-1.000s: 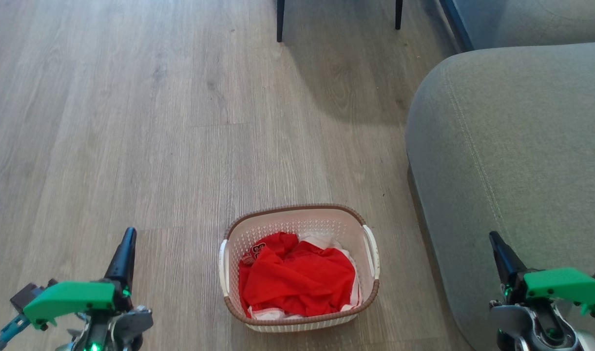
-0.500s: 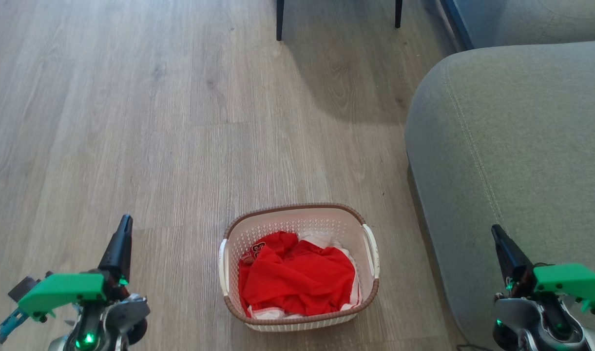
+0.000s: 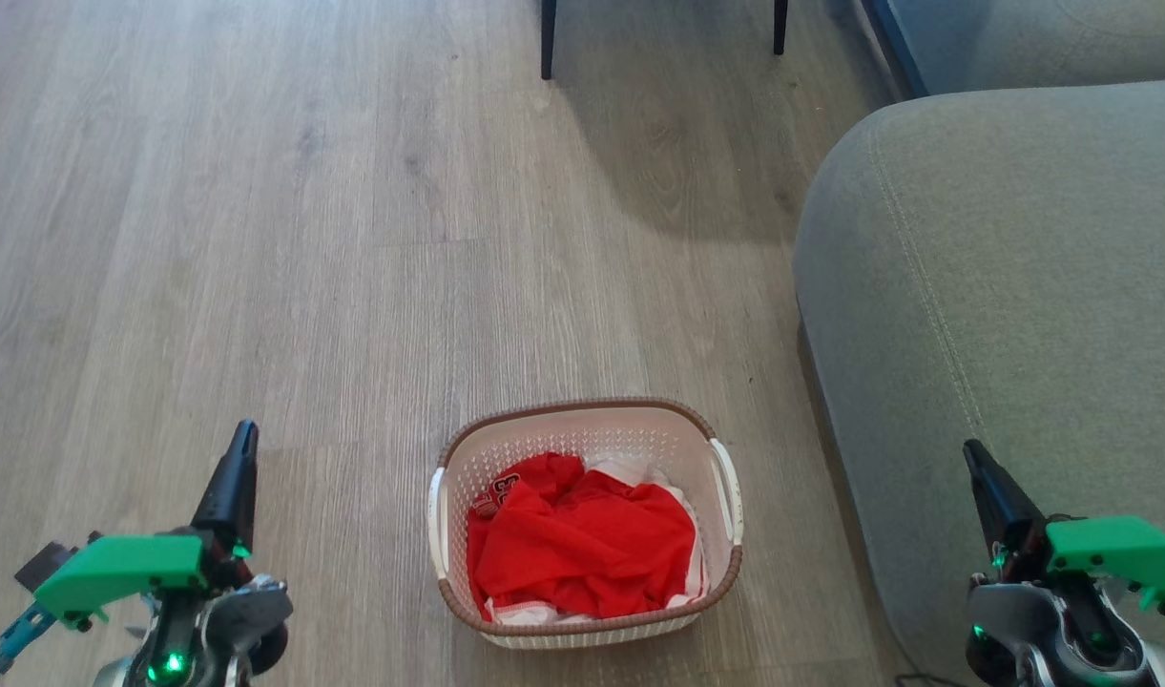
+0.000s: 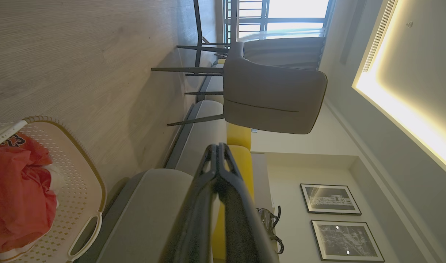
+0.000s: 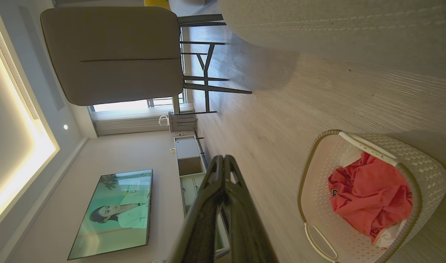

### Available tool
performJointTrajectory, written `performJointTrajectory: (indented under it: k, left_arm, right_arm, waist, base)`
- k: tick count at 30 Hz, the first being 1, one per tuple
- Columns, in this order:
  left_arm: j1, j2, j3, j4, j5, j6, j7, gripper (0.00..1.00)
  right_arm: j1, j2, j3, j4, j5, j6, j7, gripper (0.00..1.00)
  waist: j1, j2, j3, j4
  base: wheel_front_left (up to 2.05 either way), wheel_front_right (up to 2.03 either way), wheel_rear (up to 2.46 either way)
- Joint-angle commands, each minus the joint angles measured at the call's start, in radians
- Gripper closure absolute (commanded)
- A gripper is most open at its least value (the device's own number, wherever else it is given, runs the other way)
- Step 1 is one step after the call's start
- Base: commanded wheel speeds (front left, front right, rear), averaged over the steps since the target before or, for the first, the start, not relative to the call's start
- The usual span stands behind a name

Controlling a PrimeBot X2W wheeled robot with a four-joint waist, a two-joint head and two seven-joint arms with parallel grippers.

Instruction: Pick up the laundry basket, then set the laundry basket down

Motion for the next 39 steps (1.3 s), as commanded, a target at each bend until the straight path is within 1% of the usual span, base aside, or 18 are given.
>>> performJointTrajectory:
  k: [1,39]
  left_arm:
    - [-0.048,0.004,0.033,-0.030,0.002,-0.007,0.007,1.00]
    - [-0.048,0.000,0.039,-0.030,0.006,-0.007,0.011,1.00]
  right_arm:
    - [-0.048,-0.010,0.014,-0.032,-0.001,0.003,0.007,1.00]
    - [-0.049,-0.003,0.003,-0.031,-0.009,0.003,0.015,1.00]
  waist:
    - [0.0000,0.0000,0.000,0.000]
    - [0.0000,0.0000,0.000,0.000]
  base:
    - [0.00,0.00,0.00]
    - [0.00,0.00,0.00]
